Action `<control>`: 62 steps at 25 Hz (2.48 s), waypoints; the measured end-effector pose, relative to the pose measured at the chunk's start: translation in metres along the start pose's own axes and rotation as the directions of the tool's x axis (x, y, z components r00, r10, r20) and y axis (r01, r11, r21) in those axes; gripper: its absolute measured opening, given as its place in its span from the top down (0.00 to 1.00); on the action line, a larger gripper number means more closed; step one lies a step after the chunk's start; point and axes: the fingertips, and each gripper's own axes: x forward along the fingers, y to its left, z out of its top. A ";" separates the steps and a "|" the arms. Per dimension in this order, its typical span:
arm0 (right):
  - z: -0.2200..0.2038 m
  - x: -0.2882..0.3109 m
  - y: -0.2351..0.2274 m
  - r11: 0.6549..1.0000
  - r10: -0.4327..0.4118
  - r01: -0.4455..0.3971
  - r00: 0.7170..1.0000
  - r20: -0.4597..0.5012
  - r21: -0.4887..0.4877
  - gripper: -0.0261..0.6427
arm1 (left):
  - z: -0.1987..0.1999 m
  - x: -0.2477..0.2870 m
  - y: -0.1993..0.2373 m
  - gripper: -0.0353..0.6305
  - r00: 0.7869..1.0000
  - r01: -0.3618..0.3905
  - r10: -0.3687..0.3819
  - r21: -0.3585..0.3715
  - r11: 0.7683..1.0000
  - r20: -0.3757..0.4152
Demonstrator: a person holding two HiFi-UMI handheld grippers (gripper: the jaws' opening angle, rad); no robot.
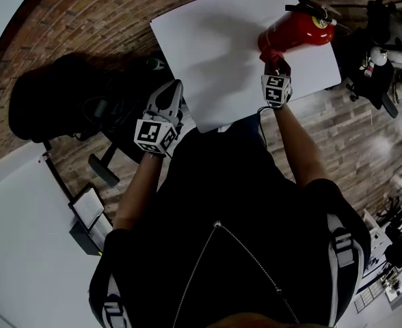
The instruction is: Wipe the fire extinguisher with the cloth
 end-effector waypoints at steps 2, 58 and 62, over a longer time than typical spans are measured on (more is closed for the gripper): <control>-0.008 0.006 0.002 1.000 0.004 -0.004 1.000 -0.018 0.003 0.80 | -0.002 -0.002 0.001 0.92 1.000 -0.006 0.006 0.005 1.000 -0.006; 0.074 -0.091 0.022 0.997 -0.076 0.076 0.989 0.124 0.006 0.80 | 0.006 -0.035 0.008 0.92 0.992 0.113 -0.113 0.007 0.994 0.056; 0.115 -0.119 0.015 0.993 -0.117 0.121 0.970 0.211 -0.002 0.80 | 0.009 -0.031 0.002 0.92 0.987 0.145 -0.146 0.011 0.989 0.067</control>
